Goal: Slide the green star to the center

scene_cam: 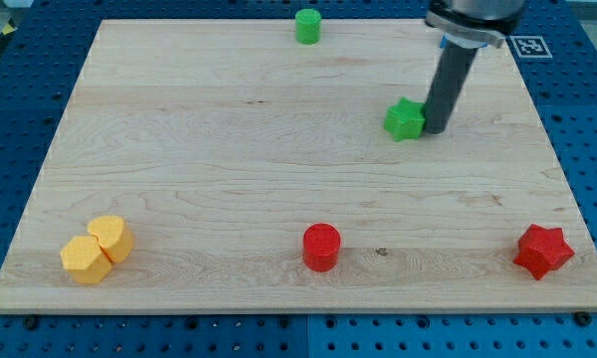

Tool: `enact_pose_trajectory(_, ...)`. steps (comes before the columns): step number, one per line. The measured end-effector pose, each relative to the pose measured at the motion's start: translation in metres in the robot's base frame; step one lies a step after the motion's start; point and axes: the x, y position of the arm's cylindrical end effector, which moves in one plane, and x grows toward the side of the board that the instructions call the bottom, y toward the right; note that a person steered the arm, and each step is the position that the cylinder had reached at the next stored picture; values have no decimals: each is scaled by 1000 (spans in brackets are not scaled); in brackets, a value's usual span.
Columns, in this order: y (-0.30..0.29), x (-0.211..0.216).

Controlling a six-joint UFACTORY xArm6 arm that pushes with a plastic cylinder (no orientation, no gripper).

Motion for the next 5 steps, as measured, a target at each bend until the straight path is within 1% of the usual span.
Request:
enact_pose_trajectory(2,-78,0)
enact_pose_trajectory(3,-86,0)
enact_pose_trajectory(5,-127,0)
